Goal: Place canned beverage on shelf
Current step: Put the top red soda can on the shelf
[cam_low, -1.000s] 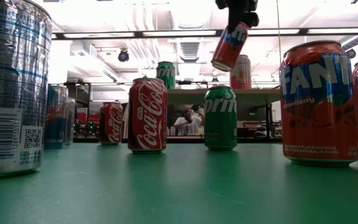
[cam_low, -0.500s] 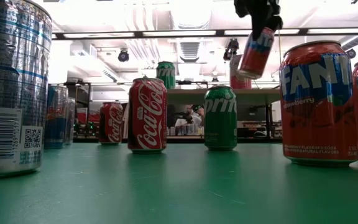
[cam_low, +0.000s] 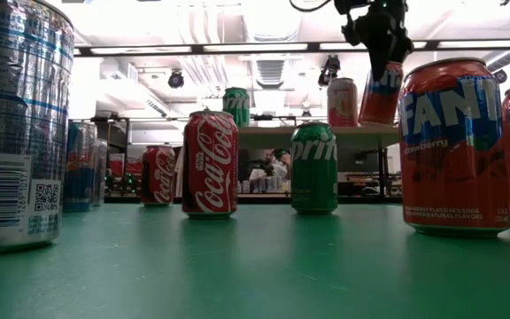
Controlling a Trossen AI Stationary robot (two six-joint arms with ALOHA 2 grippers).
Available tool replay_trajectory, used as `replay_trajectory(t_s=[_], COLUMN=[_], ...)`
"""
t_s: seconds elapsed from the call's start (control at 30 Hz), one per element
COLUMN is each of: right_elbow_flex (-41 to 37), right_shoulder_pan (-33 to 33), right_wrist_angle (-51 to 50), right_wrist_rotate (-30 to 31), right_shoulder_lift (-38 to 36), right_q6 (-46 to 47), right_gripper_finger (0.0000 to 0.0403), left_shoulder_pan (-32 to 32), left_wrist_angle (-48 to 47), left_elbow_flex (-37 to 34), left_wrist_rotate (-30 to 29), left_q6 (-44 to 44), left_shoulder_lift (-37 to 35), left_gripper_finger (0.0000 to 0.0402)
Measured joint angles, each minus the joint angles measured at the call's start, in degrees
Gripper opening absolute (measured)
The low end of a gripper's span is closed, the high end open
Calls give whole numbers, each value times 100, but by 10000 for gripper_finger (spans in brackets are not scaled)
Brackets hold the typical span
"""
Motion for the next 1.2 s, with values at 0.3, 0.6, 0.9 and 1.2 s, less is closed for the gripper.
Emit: replay_trajectory(t_s=[0.3,0.6,0.9,1.2], right_elbow_flex=[37,129,185,190], right_shoulder_pan=[0,0,0,0], right_wrist_angle=[0,-4,-11,-13], right_wrist_rotate=[37,-1,-2,1], right_shoulder_lift=[158,204,206,204], right_q6=[-152,-74,-15,-78], right_gripper_finger=[293,339,332,330], left_shoulder_pan=[26,38,51,60], left_wrist_angle=[3,4,4,2], left_elbow_flex=[0,0,0,0], left_wrist_rotate=[-2,-2,-2,-1], left_q6=[0,67,110,110], left_shoulder_lift=[0,0,0,0], left_gripper_finger=[0,0,0,0])
